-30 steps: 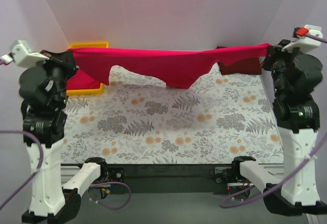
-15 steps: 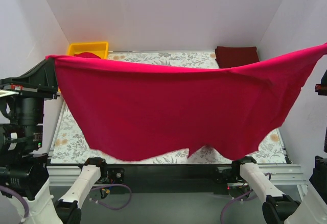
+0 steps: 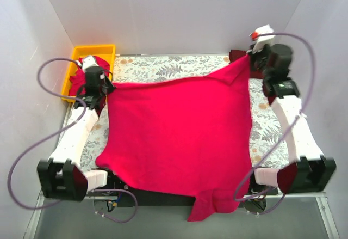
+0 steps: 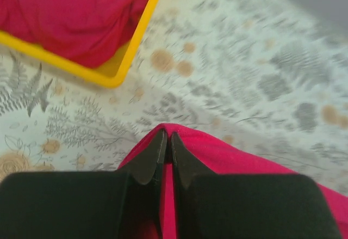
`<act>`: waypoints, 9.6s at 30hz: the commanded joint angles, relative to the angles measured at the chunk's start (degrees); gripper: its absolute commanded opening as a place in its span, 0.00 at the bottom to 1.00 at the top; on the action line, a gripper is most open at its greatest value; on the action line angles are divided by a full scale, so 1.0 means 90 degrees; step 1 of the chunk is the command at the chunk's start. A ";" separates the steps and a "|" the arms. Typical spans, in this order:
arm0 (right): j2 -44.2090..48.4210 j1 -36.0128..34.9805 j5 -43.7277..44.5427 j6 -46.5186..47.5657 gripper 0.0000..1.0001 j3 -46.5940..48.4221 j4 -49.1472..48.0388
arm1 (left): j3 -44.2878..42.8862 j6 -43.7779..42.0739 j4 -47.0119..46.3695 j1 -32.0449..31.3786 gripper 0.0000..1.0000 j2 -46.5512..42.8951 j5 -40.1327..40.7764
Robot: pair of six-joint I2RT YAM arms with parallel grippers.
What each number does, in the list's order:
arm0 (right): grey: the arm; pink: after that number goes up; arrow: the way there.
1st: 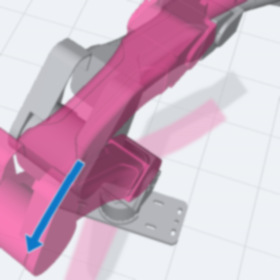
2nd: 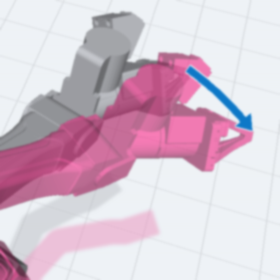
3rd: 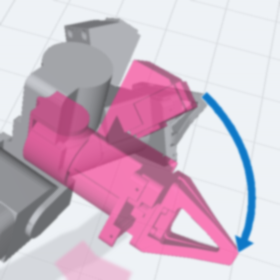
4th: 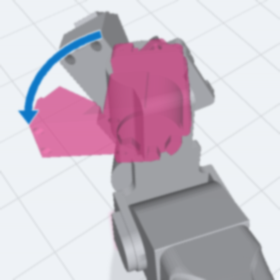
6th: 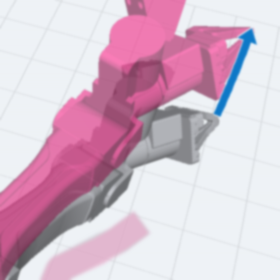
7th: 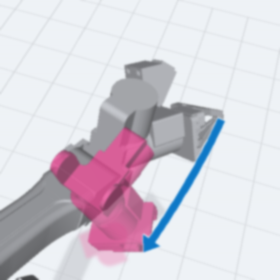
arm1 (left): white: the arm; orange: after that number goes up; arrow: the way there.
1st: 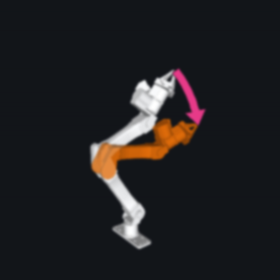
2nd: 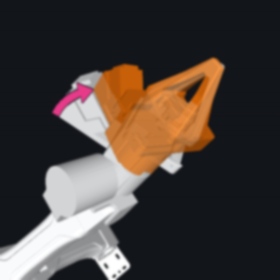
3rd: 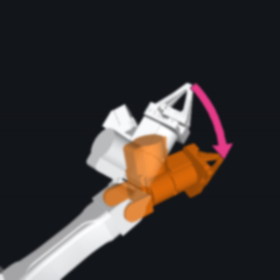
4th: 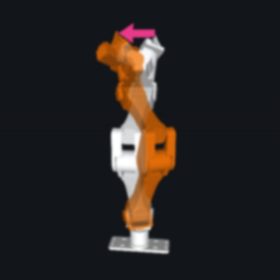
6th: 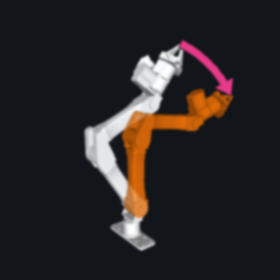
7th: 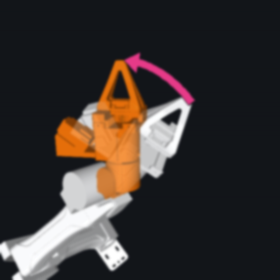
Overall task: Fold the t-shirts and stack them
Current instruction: Flatten the tshirt out, then fold the tshirt
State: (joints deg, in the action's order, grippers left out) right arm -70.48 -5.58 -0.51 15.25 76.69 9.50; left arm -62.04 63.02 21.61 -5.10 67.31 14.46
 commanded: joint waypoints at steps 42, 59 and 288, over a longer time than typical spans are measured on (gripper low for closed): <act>-0.1564 -0.0014 0.0223 -0.2455 0.01 -0.1264 0.0927 | -0.1690 0.0624 0.0177 0.0557 0.00 0.4201 0.0444; -0.1329 -0.0122 0.0242 -0.2993 0.01 -0.2680 0.1308 | -0.1280 0.0634 0.0197 0.0557 0.00 0.4650 0.0708; -0.2948 -0.3111 0.1611 0.0865 0.02 -0.0514 0.1845 | 0.2069 0.0859 0.0412 -0.1249 0.75 -0.0076 0.1069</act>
State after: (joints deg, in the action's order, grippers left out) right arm -92.90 -35.55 18.20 20.21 68.29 23.64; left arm -43.81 71.66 26.46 -15.99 66.37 24.14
